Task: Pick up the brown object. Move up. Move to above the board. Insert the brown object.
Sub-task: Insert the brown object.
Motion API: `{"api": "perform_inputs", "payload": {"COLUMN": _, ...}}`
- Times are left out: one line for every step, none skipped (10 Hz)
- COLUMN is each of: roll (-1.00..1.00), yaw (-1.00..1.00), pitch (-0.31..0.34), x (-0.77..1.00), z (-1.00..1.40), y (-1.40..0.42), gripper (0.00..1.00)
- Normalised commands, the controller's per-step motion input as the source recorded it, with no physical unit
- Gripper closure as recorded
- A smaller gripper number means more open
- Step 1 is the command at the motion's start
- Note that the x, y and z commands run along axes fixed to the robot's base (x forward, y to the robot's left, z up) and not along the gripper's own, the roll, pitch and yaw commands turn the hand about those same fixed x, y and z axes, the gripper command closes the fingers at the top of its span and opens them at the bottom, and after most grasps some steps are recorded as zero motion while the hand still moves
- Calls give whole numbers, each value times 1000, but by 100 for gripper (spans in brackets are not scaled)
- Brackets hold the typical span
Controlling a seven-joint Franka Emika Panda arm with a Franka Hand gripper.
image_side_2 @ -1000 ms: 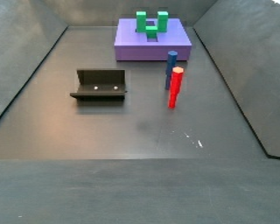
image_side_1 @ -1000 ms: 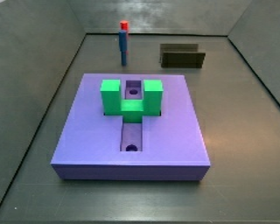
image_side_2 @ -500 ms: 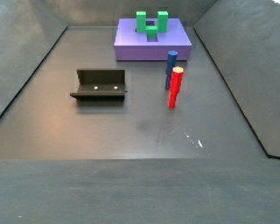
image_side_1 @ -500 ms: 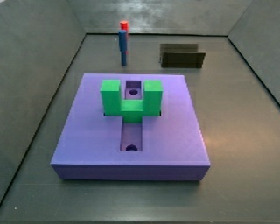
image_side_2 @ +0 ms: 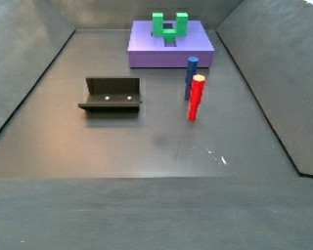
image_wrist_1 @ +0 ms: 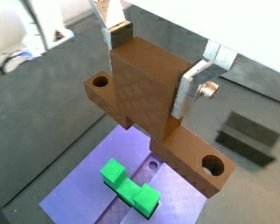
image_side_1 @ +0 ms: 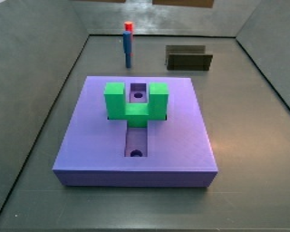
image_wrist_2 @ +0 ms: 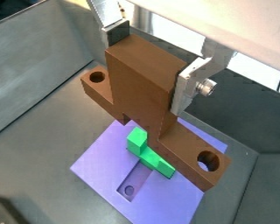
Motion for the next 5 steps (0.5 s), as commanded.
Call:
{"api": "perform_inputs", "payload": {"roll": -146, "yaw": -583, "pitch": -127, "x": 0, "z": -217, "y": 0, "gripper": 100}}
{"api": "perform_inputs", "payload": {"roll": -177, "yaw": -574, "pitch": -149, "x": 0, "z": -269, "y": 0, "gripper": 100}}
{"api": "perform_inputs", "payload": {"roll": -133, "yaw": -586, "pitch": -144, "x": 0, "z": -280, "y": -17, "gripper": 100}}
{"api": "perform_inputs", "payload": {"roll": -106, "yaw": -611, "pitch": -124, "x": 0, "z": -269, "y": -40, "gripper": 100}}
{"api": "perform_inputs", "payload": {"roll": -30, "yaw": -666, "pitch": -99, "x": 0, "z": -223, "y": -83, "gripper": 100}}
